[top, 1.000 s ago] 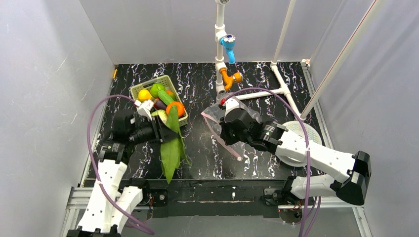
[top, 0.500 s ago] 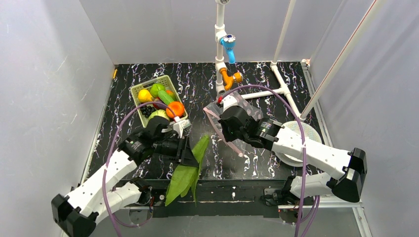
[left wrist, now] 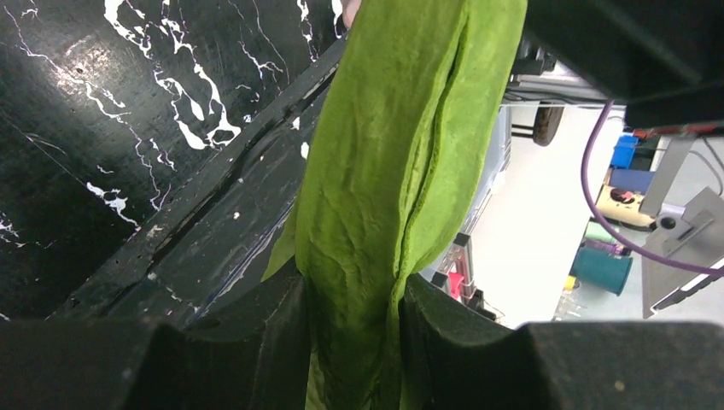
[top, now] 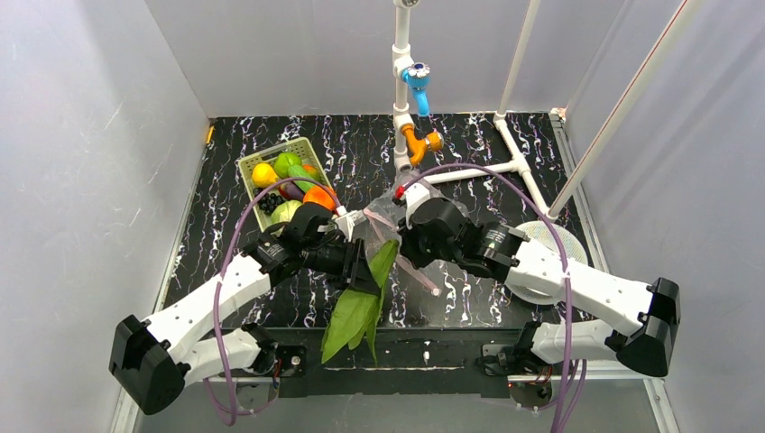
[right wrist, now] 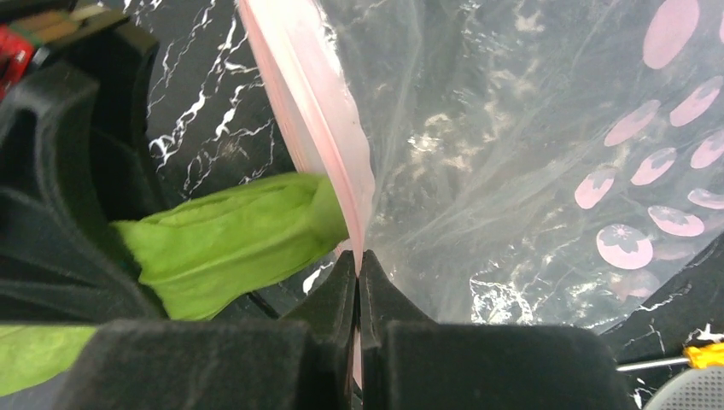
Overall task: Place the food in the zip-top bag and seal the zipper
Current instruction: Place the fake vegetable in the zipper food storage bag.
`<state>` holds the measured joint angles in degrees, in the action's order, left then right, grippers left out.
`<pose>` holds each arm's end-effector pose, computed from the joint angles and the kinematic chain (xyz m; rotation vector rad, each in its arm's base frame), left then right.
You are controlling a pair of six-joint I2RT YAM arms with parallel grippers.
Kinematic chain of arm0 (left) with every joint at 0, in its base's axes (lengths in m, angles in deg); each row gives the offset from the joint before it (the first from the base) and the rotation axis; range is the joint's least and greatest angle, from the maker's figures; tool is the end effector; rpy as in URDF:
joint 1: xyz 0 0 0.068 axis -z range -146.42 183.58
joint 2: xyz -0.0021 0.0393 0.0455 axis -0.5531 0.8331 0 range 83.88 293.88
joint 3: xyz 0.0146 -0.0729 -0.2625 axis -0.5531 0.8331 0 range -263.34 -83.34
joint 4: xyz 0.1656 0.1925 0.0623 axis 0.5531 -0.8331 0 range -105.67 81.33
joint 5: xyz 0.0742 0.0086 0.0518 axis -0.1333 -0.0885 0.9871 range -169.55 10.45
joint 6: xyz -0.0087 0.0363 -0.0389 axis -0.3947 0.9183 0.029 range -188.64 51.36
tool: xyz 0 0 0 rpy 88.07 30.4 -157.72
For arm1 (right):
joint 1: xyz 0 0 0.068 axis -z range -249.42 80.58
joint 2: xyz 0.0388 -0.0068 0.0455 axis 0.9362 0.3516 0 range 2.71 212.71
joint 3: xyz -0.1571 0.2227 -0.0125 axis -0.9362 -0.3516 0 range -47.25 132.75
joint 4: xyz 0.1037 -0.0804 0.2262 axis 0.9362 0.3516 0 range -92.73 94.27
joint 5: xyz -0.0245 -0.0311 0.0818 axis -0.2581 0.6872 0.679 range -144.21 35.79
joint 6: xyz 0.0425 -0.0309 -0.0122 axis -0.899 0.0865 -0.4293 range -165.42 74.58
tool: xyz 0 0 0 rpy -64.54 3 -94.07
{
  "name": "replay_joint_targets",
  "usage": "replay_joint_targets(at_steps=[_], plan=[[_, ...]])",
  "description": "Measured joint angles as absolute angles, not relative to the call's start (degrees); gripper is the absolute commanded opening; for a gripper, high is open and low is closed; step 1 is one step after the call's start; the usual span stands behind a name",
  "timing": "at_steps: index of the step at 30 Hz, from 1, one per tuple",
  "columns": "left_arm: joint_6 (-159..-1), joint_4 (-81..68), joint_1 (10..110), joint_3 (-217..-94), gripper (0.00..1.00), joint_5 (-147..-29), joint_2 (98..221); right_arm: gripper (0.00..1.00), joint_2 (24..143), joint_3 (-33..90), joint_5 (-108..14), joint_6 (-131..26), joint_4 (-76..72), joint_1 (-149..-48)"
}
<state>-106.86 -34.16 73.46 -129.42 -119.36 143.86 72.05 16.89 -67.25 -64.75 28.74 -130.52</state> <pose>0.1531 -0.1576 0.2771 0.4617 2.4801 -1.4398 0.1343 0.2269 0.3331 -0.6786 2.1384 0.5308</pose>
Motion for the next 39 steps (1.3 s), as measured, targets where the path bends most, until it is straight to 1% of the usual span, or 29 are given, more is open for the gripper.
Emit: replay_joint_targets(at_steps=[4, 12, 20, 21, 22, 25, 30, 36, 39], plan=[[-109.8, -32.2, 73.5, -129.1, 0.0, -119.0, 144.9, 0.01, 71.2, 14.9, -65.6, -63.1, 27.6, -132.1], [-114.3, -31.2, 73.5, -129.0, 0.0, -116.4, 146.0, 0.01, 71.2, 14.6, -67.5, -61.0, 27.0, -139.0], [-112.9, -33.4, 73.5, -127.8, 0.0, -116.2, 145.3, 0.01, 67.6, 9.1, -66.4, -57.3, 25.5, -139.3], [-112.7, -33.6, 73.5, -127.5, 0.03, -116.4, 145.3, 0.01, 66.8, 8.4, -65.7, -56.6, 25.3, -139.3], [-112.7, -33.0, 73.5, -127.0, 0.08, -116.9, 145.2, 0.01, 66.0, 7.8, -65.0, -55.8, 25.1, -139.3], [-115.3, -28.3, 73.5, -123.6, 0.18, -118.7, 144.8, 0.01, 65.1, 6.8, -63.1, -54.3, 23.8, -139.5], [-119.5, -22.4, 73.5, -120.0, 0.29, -116.2, 146.8, 0.01, 66.8, 5.0, -63.1, -54.3, 19.7, -139.6], [-117.4, -20.2, 73.5, -119.4, 0.6, -108.6, 150.2, 0.01, 70.4, 0.5, -64.6, -56.6, 15.2, -138.7], [-115.6, -20.4, 73.5, -119.2, 0.66, -105.2, 150.3, 0.01, 72.2, -0.5, -64.3, -58.1, 14.7, -136.6]])
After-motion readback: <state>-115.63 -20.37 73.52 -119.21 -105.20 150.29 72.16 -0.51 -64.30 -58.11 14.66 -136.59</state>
